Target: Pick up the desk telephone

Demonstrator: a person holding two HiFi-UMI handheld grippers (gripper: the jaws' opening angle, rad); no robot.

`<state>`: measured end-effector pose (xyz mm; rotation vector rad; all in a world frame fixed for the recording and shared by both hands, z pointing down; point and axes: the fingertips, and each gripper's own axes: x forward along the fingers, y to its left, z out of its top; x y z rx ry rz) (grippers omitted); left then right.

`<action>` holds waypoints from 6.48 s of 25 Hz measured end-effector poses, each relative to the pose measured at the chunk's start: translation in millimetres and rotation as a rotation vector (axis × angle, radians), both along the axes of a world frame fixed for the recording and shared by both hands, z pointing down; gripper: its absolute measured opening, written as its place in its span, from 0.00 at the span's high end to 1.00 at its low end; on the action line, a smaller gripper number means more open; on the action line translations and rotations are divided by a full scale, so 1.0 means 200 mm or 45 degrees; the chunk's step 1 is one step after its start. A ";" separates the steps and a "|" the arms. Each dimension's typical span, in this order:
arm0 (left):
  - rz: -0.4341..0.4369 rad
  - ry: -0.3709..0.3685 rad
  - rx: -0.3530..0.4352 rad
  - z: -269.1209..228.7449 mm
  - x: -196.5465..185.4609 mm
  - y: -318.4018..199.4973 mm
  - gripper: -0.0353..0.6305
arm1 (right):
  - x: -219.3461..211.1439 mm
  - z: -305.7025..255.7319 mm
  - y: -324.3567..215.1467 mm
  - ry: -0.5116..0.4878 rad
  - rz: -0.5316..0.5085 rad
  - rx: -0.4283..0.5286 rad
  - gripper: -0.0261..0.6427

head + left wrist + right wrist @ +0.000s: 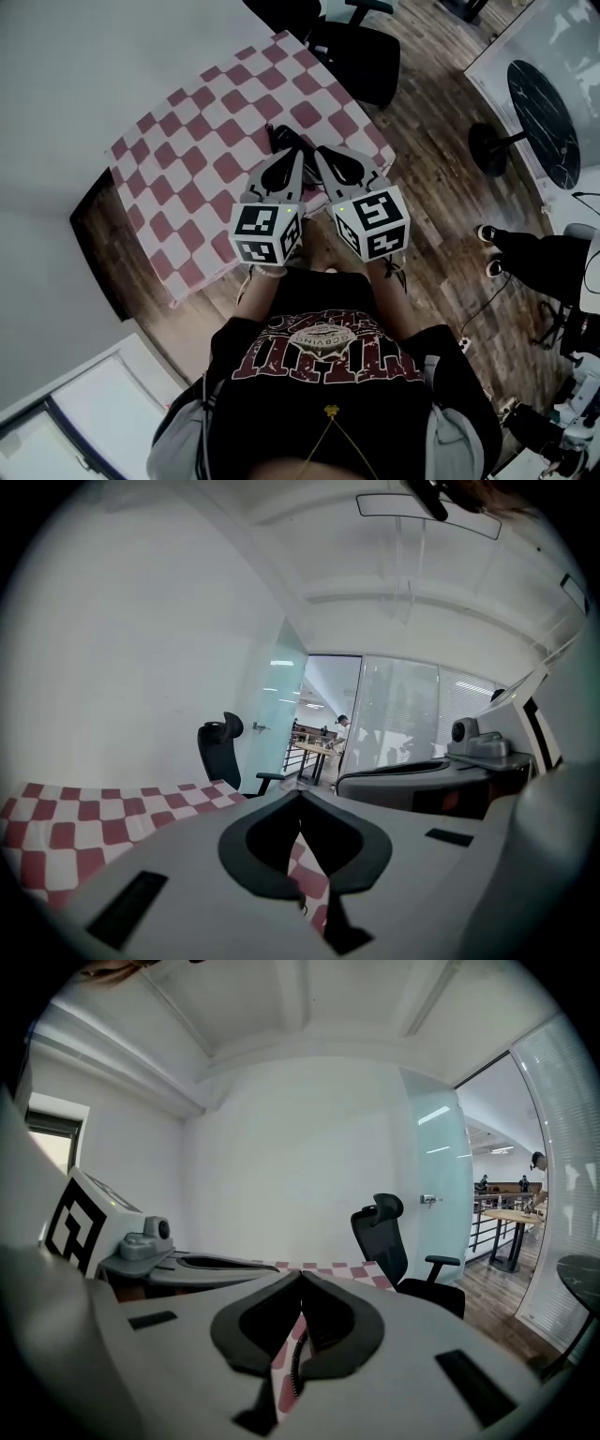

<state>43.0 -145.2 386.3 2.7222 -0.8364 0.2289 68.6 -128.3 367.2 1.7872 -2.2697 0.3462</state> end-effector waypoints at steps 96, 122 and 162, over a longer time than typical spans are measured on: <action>-0.375 -0.216 -0.434 0.63 -0.12 -0.33 0.95 | 0.00 1.09 -0.49 0.138 -0.432 -0.695 0.70; -0.497 -0.194 -0.448 0.66 -0.29 -0.33 0.95 | -0.02 1.37 -0.55 0.216 -0.385 -0.863 0.48; -0.484 -0.257 -0.453 0.78 -0.20 -0.45 0.95 | 0.05 1.42 -0.53 0.286 -0.575 -0.869 0.53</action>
